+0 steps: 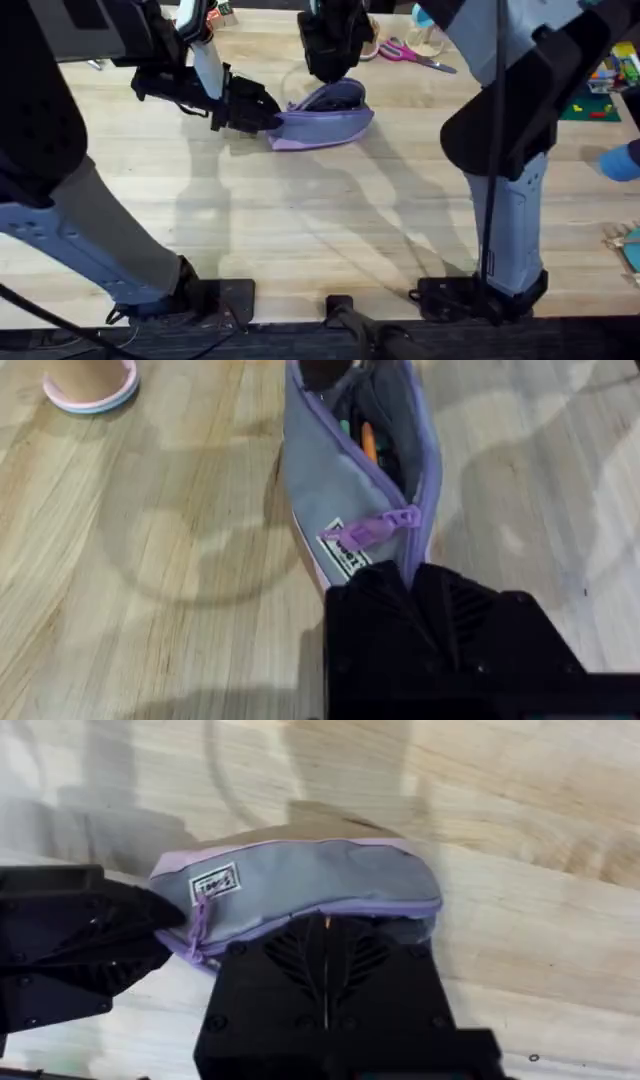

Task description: Unzip the bag, pick up the pens from the table one at a time and place them inside, then zip the bag closed.

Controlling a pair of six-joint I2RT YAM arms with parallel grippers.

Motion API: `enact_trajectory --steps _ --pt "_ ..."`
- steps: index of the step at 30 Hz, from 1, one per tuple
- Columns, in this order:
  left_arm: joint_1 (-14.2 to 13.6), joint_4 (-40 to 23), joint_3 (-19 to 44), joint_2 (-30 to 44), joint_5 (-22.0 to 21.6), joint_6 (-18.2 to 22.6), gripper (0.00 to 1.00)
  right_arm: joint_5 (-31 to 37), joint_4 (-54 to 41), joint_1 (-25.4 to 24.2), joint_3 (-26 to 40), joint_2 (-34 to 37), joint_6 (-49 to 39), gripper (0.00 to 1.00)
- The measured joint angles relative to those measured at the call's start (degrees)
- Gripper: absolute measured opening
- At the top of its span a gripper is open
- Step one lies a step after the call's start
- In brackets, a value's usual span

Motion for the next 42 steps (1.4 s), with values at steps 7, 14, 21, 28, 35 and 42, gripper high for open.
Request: enact_trajectory --steps 7,14,21,28,35,42 --pt "0.00 0.00 0.00 0.00 0.00 0.00 0.044 0.00 0.09 0.76 0.42 -0.02 -2.28 0.031" --pt "0.00 0.00 0.00 -0.02 0.00 0.00 0.044 -0.02 2.88 2.86 2.03 -0.02 -3.97 0.637" --pt "-0.02 0.18 -0.02 0.00 0.72 0.16 0.655 0.00 3.26 3.39 2.05 -0.02 -4.52 0.995" --pt "0.35 -2.17 -0.02 0.00 1.33 0.15 0.995 0.00 3.30 3.39 2.05 -0.02 -4.52 0.996" --pt "7.00 -5.27 -0.02 0.00 1.36 0.57 0.995 -5.21 5.10 3.76 3.17 -0.02 -5.01 0.996" --pt "15.68 -9.35 -0.02 0.00 1.40 4.30 0.995 -8.99 5.85 5.52 3.76 -0.02 -6.27 0.996"
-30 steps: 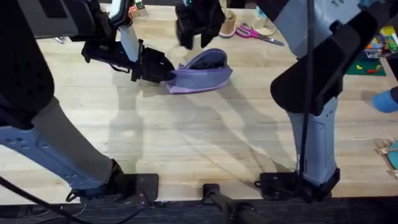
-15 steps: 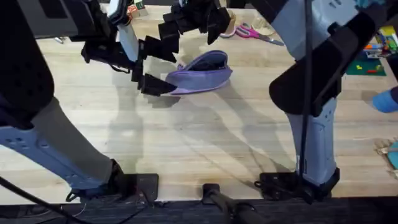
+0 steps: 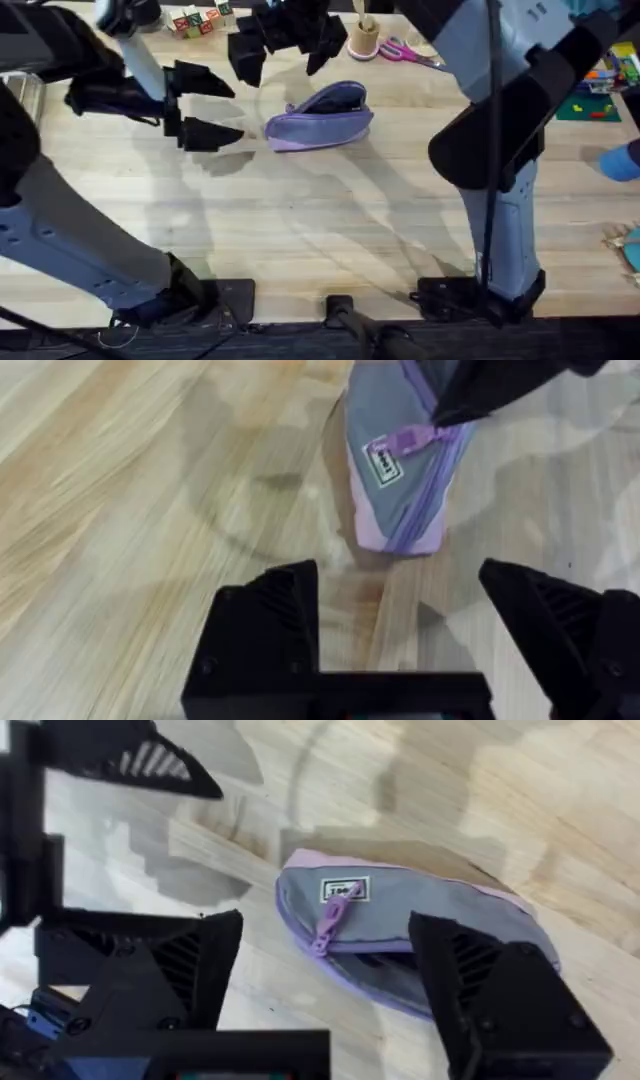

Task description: Unzip the bag, pick up the pens from the table one at a time and place them inside, then zip the bag closed.

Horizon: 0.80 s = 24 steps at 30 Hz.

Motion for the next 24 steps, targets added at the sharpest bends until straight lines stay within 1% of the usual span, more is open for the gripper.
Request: enact_trajectory --steps 3,6,14,19,22,24 --pt "1.84 -0.71 0.00 -0.02 0.02 1.08 0.995 1.06 -0.16 1.19 0.00 0.00 0.07 0.996" --pt "2.69 -0.97 0.00 0.00 0.11 1.71 0.995 2.50 -1.23 2.27 0.00 0.00 1.01 0.996" --pt "2.88 -0.97 0.00 -0.01 0.11 2.12 0.995 4.54 -2.96 2.73 0.04 0.39 5.00 0.996" --pt "2.88 -0.97 0.00 -0.02 0.13 2.12 0.995 4.66 -3.14 2.65 0.33 3.80 5.49 0.989" --pt "2.88 -0.97 0.00 0.00 0.13 2.12 0.995 4.42 -3.14 2.65 0.33 6.84 5.60 0.948" --pt "2.88 -0.97 0.00 0.00 0.13 2.12 0.995 3.98 -3.22 2.65 0.33 8.42 5.65 0.882"
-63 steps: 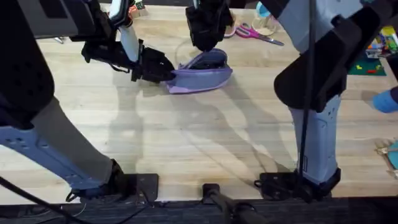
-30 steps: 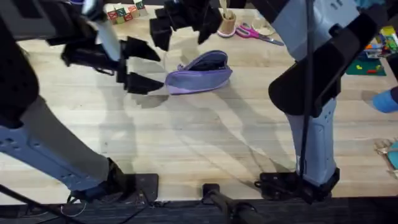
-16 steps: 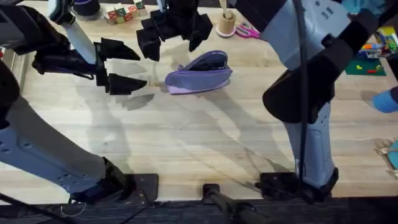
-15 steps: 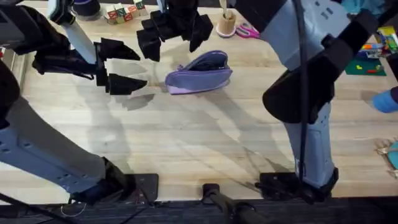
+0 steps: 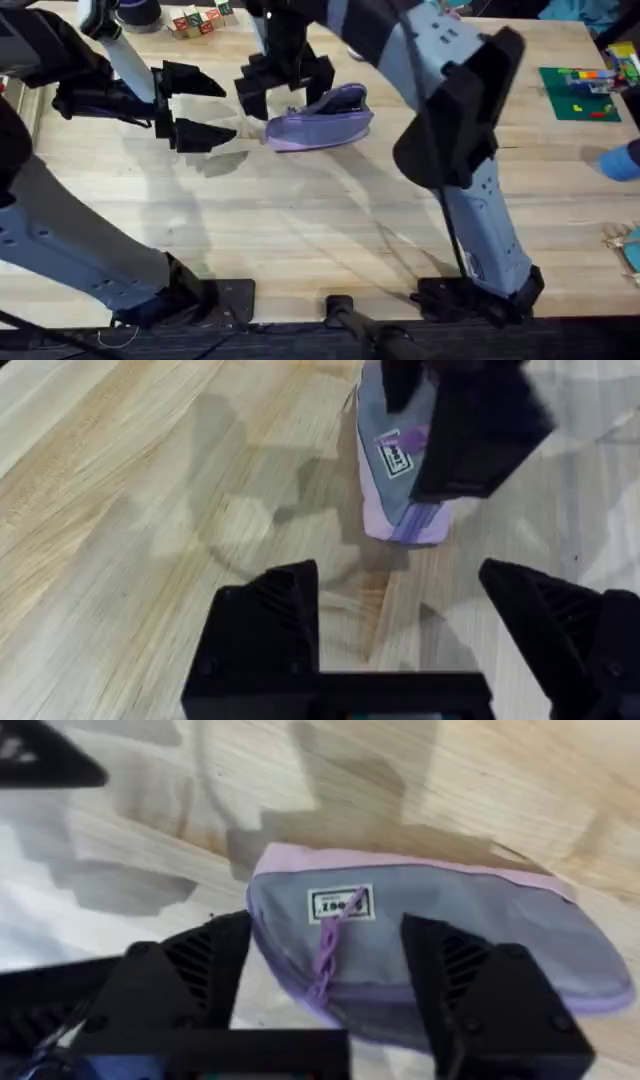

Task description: Unzip the bag, pick up the pens from the table one at a time and place them inside, then zip the bag closed.

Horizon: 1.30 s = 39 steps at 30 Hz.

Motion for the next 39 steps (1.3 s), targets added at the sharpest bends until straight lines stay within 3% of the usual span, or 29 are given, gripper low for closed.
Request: enact_trajectory --steps 3,12,20,24,27,34,39 --pt "0.00 0.00 0.00 -0.01 -0.01 0.00 0.995 -0.52 -0.65 -0.02 0.00 1.11 0.04 0.769" --pt "0.00 0.00 0.00 0.00 -0.01 0.00 0.995 -2.23 -5.27 -0.02 0.11 1.11 1.08 0.573" --pt "0.00 0.00 0.00 0.00 0.00 0.00 0.995 -4.32 -6.83 0.09 0.11 1.11 1.43 0.457" --pt "0.00 0.00 0.00 0.00 0.00 0.00 0.995 -5.57 -6.90 0.18 0.11 0.99 1.47 0.294" --pt "0.00 0.00 0.00 0.00 0.00 0.00 0.995 -6.31 -7.89 0.37 0.11 0.54 1.24 0.052" --pt "0.00 0.00 0.00 0.00 0.00 0.00 0.995 -5.49 -9.32 0.25 0.79 -0.34 1.06 0.032" --pt "0.00 -0.04 0.00 0.00 0.00 0.00 0.995 -2.23 -9.60 -0.04 5.62 -1.70 0.61 0.031"
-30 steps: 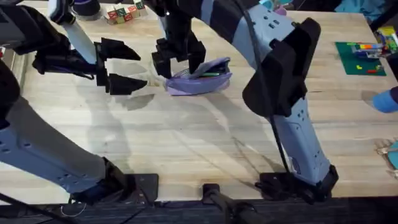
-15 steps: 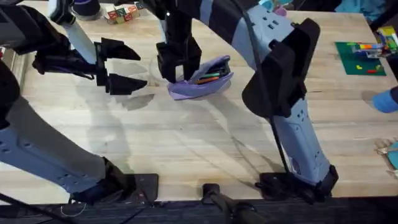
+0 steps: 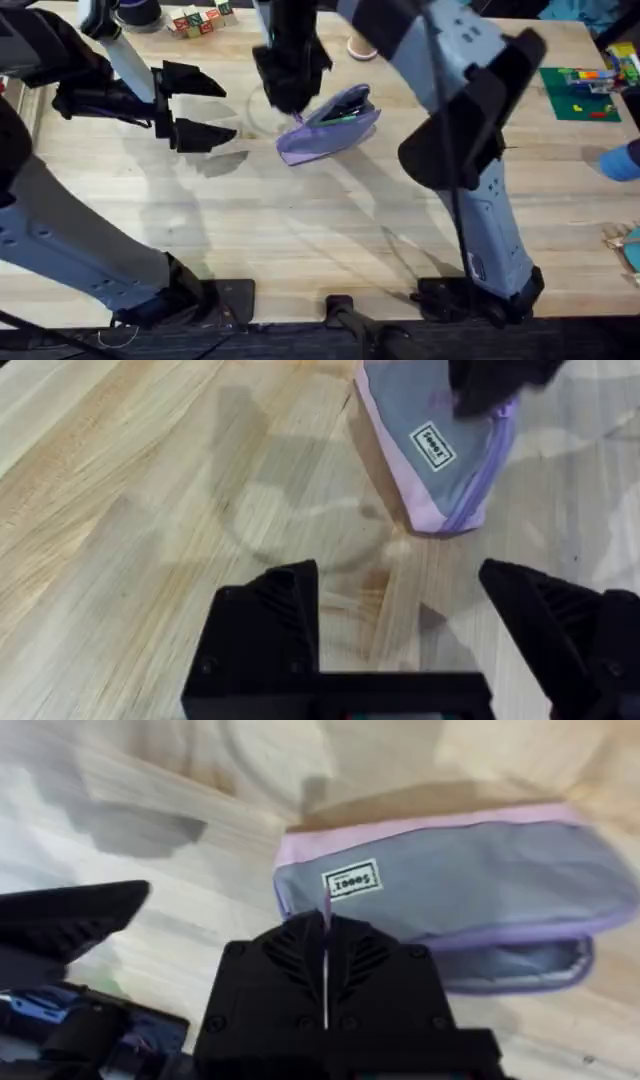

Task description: Unzip the bag, pick up the pens from the table one at a time and place them inside, then zip the bag closed.

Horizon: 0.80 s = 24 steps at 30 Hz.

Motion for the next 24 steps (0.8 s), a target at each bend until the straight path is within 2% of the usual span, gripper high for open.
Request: enact_trajectory --steps 5,15,19,24 --pt "0.00 -0.12 0.00 -0.01 0.00 0.00 0.995 2.02 0.01 -0.11 5.40 -2.33 -0.86 0.032" --pt "-0.55 -1.60 0.00 0.00 0.00 0.02 0.995 2.78 0.00 -0.11 6.16 -2.80 -1.12 0.032" --pt "-2.80 -0.90 0.00 -0.02 0.00 0.00 0.995 2.78 0.00 -0.16 6.16 -2.79 -1.12 0.032" --pt "-7.50 2.44 0.00 -0.01 0.01 0.02 0.995 2.78 0.00 -0.16 6.16 -2.79 -1.12 0.031"
